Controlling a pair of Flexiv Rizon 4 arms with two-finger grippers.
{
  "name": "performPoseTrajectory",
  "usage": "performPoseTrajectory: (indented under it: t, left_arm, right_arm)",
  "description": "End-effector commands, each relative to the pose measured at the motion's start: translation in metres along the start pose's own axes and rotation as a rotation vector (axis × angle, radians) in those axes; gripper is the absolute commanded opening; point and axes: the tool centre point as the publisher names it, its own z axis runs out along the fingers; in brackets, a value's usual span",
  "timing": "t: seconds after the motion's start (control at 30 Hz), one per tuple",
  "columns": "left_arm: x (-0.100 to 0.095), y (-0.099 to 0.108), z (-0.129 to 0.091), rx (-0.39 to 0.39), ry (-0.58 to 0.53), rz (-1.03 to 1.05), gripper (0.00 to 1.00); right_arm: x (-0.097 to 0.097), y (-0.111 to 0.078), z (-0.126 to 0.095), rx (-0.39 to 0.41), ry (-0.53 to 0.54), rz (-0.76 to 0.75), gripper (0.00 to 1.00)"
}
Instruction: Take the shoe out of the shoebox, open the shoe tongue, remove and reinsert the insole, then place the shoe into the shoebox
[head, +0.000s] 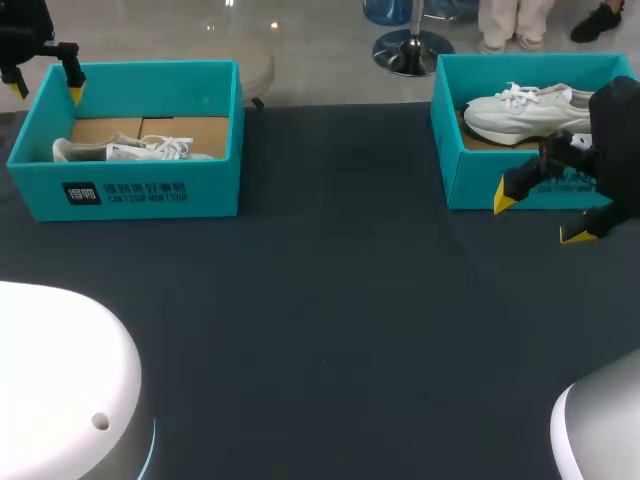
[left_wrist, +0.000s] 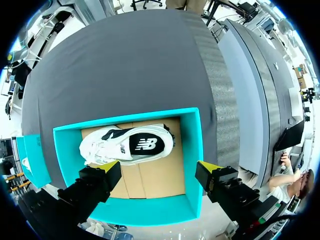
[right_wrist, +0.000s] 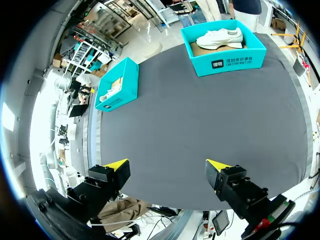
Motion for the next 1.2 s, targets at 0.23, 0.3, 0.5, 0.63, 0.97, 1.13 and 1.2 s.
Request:
performPoseTrajectory:
  t: [0.23, 0.3, 0.5, 0.63, 0.97, 1.13, 1.2]
  left_arm:
    - [0.001, 0.0, 0.0, 0.001, 0.001, 0.001, 1.0]
    - [0.001, 0.0, 0.0, 0.001, 0.001, 0.001, 1.0]
    - [0.001, 0.0, 0.0, 0.001, 0.001, 0.001, 1.0]
    - [0.001, 0.0, 0.0, 0.001, 0.001, 0.001, 1.0]
    - [0.001, 0.0, 0.0, 0.001, 0.001, 0.001, 1.0]
    - [0.001, 0.0, 0.0, 0.001, 0.001, 0.001, 1.0]
    - [0.001, 0.0, 0.0, 0.001, 0.001, 0.001, 1.0]
  right_arm:
    - [-0.034, 0.091, 0.01, 0.086, -0.177, -0.034, 1.0]
    - [-0.042, 0.115, 0.014, 0.103, -0.193, -0.05, 1.0]
    - [-0.065, 0.195, 0.036, 0.136, -0.315, -0.057, 1.0]
    - [-0.082, 0.249, 0.053, 0.141, -0.408, -0.053, 1.0]
    - [-0.12, 0.318, 0.075, 0.178, -0.523, -0.061, 1.0]
    - [-0.136, 0.333, 0.077, 0.262, -0.569, -0.11, 1.0]
    - [-0.137, 0.333, 0.076, 0.271, -0.564, -0.112, 1.0]
